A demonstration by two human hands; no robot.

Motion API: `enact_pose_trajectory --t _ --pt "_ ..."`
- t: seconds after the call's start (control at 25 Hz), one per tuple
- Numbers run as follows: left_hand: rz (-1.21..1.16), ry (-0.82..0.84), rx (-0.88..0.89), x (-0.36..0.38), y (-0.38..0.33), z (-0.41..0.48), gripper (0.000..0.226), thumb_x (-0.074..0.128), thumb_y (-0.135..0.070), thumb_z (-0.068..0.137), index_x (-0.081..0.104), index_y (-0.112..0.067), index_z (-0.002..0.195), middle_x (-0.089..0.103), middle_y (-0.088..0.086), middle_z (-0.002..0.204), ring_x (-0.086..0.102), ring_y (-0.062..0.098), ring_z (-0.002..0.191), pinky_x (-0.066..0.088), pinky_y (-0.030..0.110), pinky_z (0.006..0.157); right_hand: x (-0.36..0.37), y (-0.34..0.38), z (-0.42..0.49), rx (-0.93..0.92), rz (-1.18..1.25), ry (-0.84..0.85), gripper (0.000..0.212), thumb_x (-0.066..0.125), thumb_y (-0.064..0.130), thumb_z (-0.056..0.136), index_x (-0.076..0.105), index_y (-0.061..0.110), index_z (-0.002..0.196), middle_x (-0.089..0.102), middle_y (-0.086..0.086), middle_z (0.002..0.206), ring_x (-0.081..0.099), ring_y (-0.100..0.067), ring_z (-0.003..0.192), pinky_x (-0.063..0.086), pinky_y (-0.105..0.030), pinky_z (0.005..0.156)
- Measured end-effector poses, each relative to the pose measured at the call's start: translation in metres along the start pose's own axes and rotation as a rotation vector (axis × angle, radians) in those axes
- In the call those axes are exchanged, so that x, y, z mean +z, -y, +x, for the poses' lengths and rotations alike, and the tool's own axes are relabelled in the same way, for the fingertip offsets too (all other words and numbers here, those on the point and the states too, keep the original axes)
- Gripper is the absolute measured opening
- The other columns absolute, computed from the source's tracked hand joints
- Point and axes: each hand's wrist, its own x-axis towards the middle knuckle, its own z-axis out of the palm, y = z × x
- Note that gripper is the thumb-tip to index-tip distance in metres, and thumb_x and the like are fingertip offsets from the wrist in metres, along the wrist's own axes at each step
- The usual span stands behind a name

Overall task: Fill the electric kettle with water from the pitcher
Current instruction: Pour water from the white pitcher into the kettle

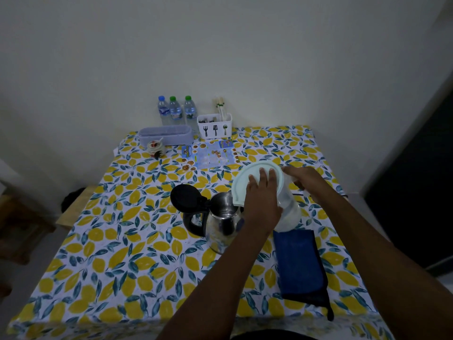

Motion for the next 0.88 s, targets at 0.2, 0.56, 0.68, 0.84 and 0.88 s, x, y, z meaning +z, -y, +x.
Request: enact_pose_trajectory --t 0.2,0.56,0.68,0.84,0.88 --pt "0.062 0.103 0.075 0.026 -0.019 0.021 0.101 0.071 -0.025 0.084 -0.001 -0.011 0.152 0.001 0.018 0.163 0.002 0.049 0.146 0.017 0.054 0.120 -0.022 -0.044 0.014 0.070 0.159 -0.031 0.044 0.070 0.045 0.077 0.049 0.012 0.058 0.042 -0.006 0.049 0.035 -0.020 0.046 0.028 -0.032 0.052" --pt "0.268 0.269 0.256 0.086 -0.083 0.093 0.099 0.068 -0.028 0.086 -0.005 -0.009 0.151 0.003 0.019 0.162 0.006 0.048 0.146 0.018 0.055 0.120 -0.095 -0.122 0.071 0.211 0.363 -0.203 0.037 0.073 0.041 0.078 0.054 0.011 0.071 0.040 -0.006 0.051 0.034 -0.018 0.044 0.028 -0.031 0.050" --pt "0.308 0.295 0.282 0.108 -0.103 0.116 0.095 0.064 -0.027 0.089 -0.007 -0.009 0.151 0.001 0.019 0.162 0.004 0.047 0.147 0.017 0.054 0.121 -0.116 -0.150 0.095 0.219 0.409 -0.235 0.037 0.075 0.045 0.073 0.059 0.011 0.069 0.044 -0.006 0.048 0.037 -0.018 0.042 0.031 -0.030 0.049" --pt "0.329 0.295 0.266 0.129 -0.119 0.138 0.087 0.057 -0.018 0.093 -0.008 -0.008 0.151 -0.001 0.019 0.162 0.000 0.047 0.147 0.014 0.053 0.122 -0.130 -0.169 0.126 0.292 0.416 -0.256 0.038 0.075 0.045 0.071 0.060 0.019 0.047 0.046 0.004 0.034 0.039 -0.013 0.034 0.031 -0.025 0.043" --pt "0.328 0.297 0.257 0.134 -0.122 0.143 0.085 0.055 -0.015 0.094 -0.008 -0.008 0.151 -0.001 0.019 0.162 -0.001 0.046 0.147 0.014 0.053 0.122 -0.132 -0.172 0.134 0.300 0.413 -0.245 0.041 0.074 0.045 0.072 0.057 0.019 0.045 0.045 0.003 0.033 0.038 -0.012 0.032 0.030 -0.025 0.043"
